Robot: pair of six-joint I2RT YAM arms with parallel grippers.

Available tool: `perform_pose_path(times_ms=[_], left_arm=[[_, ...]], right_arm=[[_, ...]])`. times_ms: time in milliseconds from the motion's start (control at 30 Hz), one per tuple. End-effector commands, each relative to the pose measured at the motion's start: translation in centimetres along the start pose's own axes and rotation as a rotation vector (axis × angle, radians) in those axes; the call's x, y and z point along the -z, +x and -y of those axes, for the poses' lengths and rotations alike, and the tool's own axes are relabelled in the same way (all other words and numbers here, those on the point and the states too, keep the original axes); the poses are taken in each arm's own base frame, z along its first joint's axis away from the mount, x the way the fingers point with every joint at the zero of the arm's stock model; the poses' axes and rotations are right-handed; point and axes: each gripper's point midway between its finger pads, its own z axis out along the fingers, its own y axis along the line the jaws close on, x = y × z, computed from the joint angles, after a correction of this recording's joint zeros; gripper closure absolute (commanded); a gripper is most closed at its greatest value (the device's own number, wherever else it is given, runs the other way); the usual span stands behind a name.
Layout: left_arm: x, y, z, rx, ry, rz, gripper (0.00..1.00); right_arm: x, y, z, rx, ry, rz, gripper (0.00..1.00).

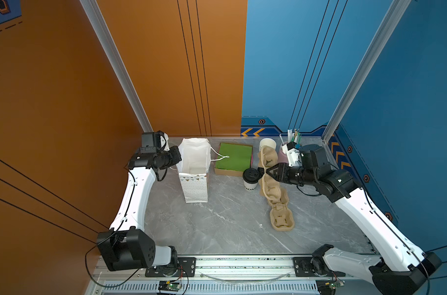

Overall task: Pack a coffee takeout order
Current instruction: Stand up the takeout bag at the center of the table, then place the cup tray in the takeout bag.

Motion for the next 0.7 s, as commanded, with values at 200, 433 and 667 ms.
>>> perform_pose_path(times_ms=[200, 433, 667], left_arm=[[1.3, 0.6, 2.1, 0.016, 0.063, 0.107, 1.0], [1.7, 1.9, 2.8, 0.014, 0.072, 0.138, 1.0], [1.7, 2.5, 3.6, 0.007, 0.085, 0.148, 1.0]], right_arm=[[-3.9, -1.6, -8.6, 0.16, -0.093, -0.034, 0.65], [-6.2, -2.8, -13.6, 0.188, -0.153, -0.017, 0.66], [-8.2, -3.3, -17.6, 0.182, -0.22, -0.005, 0.66]])
